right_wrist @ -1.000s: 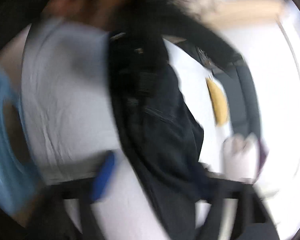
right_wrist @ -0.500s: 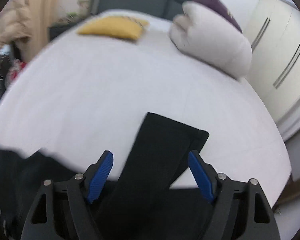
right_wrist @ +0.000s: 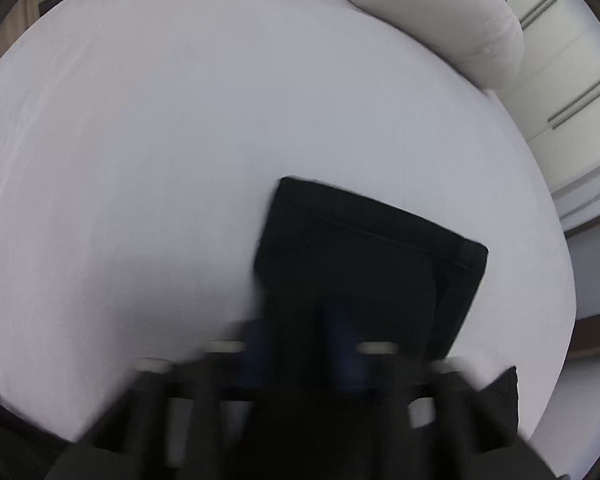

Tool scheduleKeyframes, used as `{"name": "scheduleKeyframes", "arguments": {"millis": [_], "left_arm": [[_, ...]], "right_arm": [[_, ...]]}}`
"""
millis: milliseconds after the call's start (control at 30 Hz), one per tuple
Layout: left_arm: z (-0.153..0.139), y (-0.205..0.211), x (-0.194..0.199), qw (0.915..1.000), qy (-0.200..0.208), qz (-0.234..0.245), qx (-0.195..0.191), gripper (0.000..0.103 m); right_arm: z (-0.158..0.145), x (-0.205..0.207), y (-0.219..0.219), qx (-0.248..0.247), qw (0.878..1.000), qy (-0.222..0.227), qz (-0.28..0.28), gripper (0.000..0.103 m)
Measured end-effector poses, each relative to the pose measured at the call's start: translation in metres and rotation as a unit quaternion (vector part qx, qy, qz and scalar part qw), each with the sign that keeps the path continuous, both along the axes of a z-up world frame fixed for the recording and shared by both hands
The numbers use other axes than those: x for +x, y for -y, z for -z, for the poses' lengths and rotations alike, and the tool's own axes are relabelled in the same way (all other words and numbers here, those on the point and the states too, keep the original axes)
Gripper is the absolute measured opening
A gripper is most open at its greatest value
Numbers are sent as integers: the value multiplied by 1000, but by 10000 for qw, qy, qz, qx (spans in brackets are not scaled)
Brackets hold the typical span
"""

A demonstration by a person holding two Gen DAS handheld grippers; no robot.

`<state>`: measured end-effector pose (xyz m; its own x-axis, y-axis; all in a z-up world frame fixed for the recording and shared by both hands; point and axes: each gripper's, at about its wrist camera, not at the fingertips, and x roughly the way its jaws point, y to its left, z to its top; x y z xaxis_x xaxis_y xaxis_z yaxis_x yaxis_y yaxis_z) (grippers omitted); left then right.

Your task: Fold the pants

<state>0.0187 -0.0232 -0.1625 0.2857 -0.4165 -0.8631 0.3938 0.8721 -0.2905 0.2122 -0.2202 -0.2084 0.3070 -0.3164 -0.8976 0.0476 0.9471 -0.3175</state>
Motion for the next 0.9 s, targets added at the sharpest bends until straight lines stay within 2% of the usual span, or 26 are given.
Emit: {"name": "scheduleKeyframes", "arguments": {"millis": [100, 167, 233, 300, 400, 467, 500, 600, 633, 667, 733, 800, 833, 867, 900], "left_arm": [[0, 4, -1, 10000, 30, 11, 71, 2], [0, 6, -2, 9999, 52, 18, 117, 2], [0, 10, -2, 9999, 65, 19, 149, 2], [0, 13, -2, 9998, 70, 16, 177, 2], [0, 19, -3, 9997, 84, 6, 235, 2], [0, 25, -4, 9996, 96, -10, 271, 2], [0, 28, -4, 9995, 99, -14, 285, 2], [1, 29, -3, 9995, 70, -56, 291, 2], [1, 29, -3, 9995, 60, -72, 292, 2], [1, 30, -3, 9995, 51, -90, 295, 2], [1, 30, -3, 9994, 35, -120, 314, 2], [0, 34, -3, 9992, 42, -129, 379, 2], [0, 36, -3, 9990, 52, -127, 418, 2], [0, 37, -4, 9989, 57, -134, 444, 2], [0, 38, -3, 9988, 57, -143, 455, 2]], "right_arm": [[-14, -10, 36, 494, 9974, 333, 409, 7], [-39, -31, 67, 1014, 9888, 852, 685, 5], [-66, -64, 105, 1387, 9751, 1374, 1054, 5], [-85, -99, 142, 1855, 9553, 1847, 1373, 5], [-99, -171, 205, 2397, 9157, 2462, 2084, 4], [-89, -220, 245, 2669, 8857, 2729, 2642, 4], [-80, -240, 265, 2887, 8683, 2834, 2869, 6], [-36, -292, 310, 3799, 8010, 2740, 3727, 11], [-22, -310, 315, 4062, 7798, 2765, 3880, 15], [-17, -319, 315, 4231, 7680, 2839, 3881, 20], [-10, -328, 313, 4538, 7506, 2957, 3785, 58], [-9, -319, 304, 4860, 7329, 3025, 3677, 66], [-8, -311, 303, 5012, 7273, 3034, 3575, 69], [-8, -299, 301, 5109, 7281, 2964, 3479, 71], [-6, -285, 299, 5118, 7354, 2816, 3435, 72]]}}
